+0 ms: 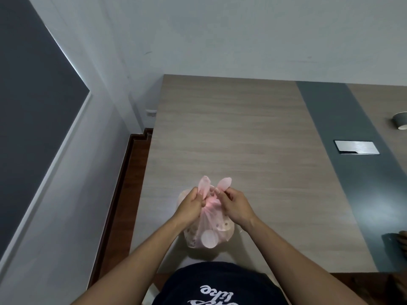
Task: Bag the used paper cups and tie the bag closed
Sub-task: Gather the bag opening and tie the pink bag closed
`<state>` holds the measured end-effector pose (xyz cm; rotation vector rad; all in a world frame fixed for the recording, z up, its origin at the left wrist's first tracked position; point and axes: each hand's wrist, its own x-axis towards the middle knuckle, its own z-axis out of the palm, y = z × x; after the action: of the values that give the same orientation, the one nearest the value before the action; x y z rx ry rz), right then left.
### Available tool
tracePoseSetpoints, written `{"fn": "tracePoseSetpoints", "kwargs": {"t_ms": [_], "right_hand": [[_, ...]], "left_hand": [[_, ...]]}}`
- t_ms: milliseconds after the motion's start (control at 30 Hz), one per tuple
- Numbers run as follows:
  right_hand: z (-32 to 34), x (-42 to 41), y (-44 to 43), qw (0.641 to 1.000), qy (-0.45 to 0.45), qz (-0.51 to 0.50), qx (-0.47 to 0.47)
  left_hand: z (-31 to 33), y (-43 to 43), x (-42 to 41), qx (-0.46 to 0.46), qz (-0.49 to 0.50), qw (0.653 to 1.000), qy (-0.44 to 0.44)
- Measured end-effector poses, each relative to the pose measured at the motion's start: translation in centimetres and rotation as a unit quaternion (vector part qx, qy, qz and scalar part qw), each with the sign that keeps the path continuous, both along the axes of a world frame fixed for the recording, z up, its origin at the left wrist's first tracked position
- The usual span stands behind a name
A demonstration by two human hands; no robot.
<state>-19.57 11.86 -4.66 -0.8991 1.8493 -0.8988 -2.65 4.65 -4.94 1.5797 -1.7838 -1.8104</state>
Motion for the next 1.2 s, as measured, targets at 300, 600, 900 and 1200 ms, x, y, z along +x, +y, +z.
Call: {"fn": "tracePoseSetpoints", "kwargs": {"t_ms": [300, 600, 900, 1200], "right_hand": [[2.7, 0.0, 0.2, 0.997, -0.07, -0.006, -0.041], [3.1, -0.4, -0.7, 0.997, 0.048, -0.041, -0.039], [3.0, -0.8, -0.1, 0.962, 0.152, 0.226, -0.026], [4.4, -0.7, 0.0, 0.994, 0.062, 0.093, 0.006]], "left_hand": [[2.1, -1.0, -0.2, 0.014, -0.002, 0.996, 0.084], [3.5, -0.5, -0.8, -0.017, -0.028, 0.991, 0.131], [3.5, -1.3, 0.0, 0.055, -0.058, 0.986, 0.143], [4.6, -0.7, 0.1, -0.045, -0.078, 0.99, 0.104]]}}
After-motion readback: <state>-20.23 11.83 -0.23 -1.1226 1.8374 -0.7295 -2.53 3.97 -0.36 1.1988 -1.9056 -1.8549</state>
